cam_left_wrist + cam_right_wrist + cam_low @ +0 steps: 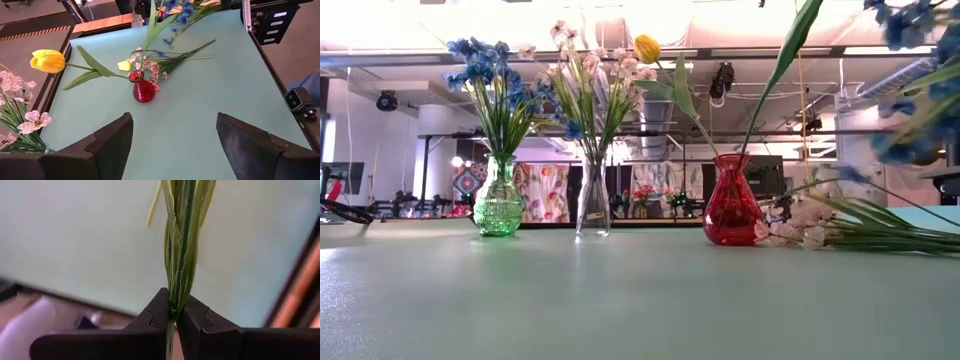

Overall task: Sort flowers into vase by color
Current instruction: Put the blue flowers into the green vase

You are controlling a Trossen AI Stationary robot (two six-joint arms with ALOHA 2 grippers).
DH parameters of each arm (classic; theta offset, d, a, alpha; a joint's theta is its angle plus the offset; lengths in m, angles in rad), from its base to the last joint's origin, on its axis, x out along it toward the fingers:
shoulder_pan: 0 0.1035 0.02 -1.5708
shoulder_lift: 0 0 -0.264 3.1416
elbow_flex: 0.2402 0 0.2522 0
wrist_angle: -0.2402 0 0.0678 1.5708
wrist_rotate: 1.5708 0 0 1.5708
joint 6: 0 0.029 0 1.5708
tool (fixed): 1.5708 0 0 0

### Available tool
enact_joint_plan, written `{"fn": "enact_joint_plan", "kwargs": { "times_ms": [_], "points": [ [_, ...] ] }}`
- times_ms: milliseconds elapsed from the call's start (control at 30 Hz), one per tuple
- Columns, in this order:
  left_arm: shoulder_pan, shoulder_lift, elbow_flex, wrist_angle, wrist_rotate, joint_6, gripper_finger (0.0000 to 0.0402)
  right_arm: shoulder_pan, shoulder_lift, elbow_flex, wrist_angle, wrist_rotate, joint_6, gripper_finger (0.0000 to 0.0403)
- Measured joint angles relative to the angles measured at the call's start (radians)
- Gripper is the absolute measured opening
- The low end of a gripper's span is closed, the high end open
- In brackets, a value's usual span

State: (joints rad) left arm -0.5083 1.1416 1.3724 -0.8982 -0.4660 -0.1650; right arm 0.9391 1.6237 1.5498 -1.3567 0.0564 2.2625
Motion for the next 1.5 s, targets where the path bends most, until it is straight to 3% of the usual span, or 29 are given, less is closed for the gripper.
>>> {"fn": "enact_joint_plan", "kwargs": {
  "times_ms": [200,400,567,800,1000,1167,1367,1500],
  "points": [
    [0.0,0.0,0.0,0.016,0.012,0.0,0.0271,0.033,-0.052,0.038,-0.004,-0.086,-0.026,0.0018],
    [0.0,0.0,0.0,0.055,0.018,0.017,0.0271,0.091,-0.099,0.055,0.084,-0.076,-0.096,0.0018],
    [0.0,0.0,0.0,0.114,0.142,0.068,0.0271,0.129,-0.092,0.053,0.303,0.118,-0.286,0.0018],
    [-0.001,0.0,0.0,0.186,0.197,0.112,0.0271,0.127,-0.018,0.052,0.697,0.395,-0.904,0.0011],
    [-0.002,0.016,-0.009,0.32,0.214,0.146,0.0271,0.069,0.006,0.052,0.811,0.709,-1.376,0.001],
    [-0.006,0.073,-0.012,0.371,0.223,0.153,0.0271,-0.01,0.009,0.051,0.815,0.926,-1.614,0.001],
    [-0.006,0.169,-0.013,0.508,0.223,0.184,0.0271,-0.133,0.012,0.051,0.832,0.963,-1.764,0.0009],
    [-0.005,0.227,-0.013,0.619,0.223,0.222,0.0271,-0.198,0.012,0.051,0.908,0.911,-1.877,0.0009]
  ]
}}
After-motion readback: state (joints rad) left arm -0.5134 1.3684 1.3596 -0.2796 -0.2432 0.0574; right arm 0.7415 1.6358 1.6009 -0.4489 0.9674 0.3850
